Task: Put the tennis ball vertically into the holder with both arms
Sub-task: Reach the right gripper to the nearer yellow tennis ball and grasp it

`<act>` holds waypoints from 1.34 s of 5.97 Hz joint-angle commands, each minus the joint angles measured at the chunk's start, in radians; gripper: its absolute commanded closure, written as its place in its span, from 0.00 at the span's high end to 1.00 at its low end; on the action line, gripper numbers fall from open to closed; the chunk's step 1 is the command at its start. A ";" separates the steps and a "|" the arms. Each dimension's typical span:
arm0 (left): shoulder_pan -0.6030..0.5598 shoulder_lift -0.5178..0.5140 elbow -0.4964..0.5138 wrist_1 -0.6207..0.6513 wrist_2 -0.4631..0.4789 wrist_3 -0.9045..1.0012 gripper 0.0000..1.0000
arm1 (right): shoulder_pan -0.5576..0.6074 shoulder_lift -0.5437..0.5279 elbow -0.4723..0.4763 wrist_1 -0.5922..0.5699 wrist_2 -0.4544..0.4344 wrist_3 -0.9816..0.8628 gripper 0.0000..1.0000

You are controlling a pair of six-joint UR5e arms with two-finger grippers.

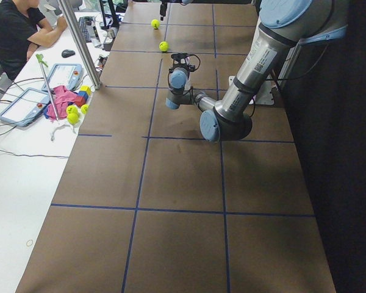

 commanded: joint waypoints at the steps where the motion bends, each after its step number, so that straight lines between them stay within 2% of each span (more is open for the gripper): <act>1: 0.002 -0.001 -0.003 0.000 0.000 -0.002 0.99 | -0.057 0.049 -0.042 -0.004 -0.046 0.059 1.00; 2: 0.002 0.000 -0.003 0.000 0.000 -0.002 0.99 | -0.108 0.069 -0.085 -0.004 -0.118 0.062 1.00; 3: 0.002 0.000 -0.002 0.000 0.000 -0.002 0.99 | -0.143 0.075 -0.121 0.000 -0.152 0.066 1.00; 5: 0.002 0.000 -0.002 0.001 0.000 -0.004 0.99 | -0.183 0.130 -0.191 0.002 -0.154 0.135 1.00; 7: 0.001 -0.003 -0.003 0.001 0.000 -0.033 0.99 | -0.215 0.130 -0.220 0.002 -0.170 0.128 1.00; 8: 0.001 -0.003 -0.003 0.001 0.000 -0.034 0.99 | -0.208 0.130 -0.219 0.002 -0.171 0.122 0.54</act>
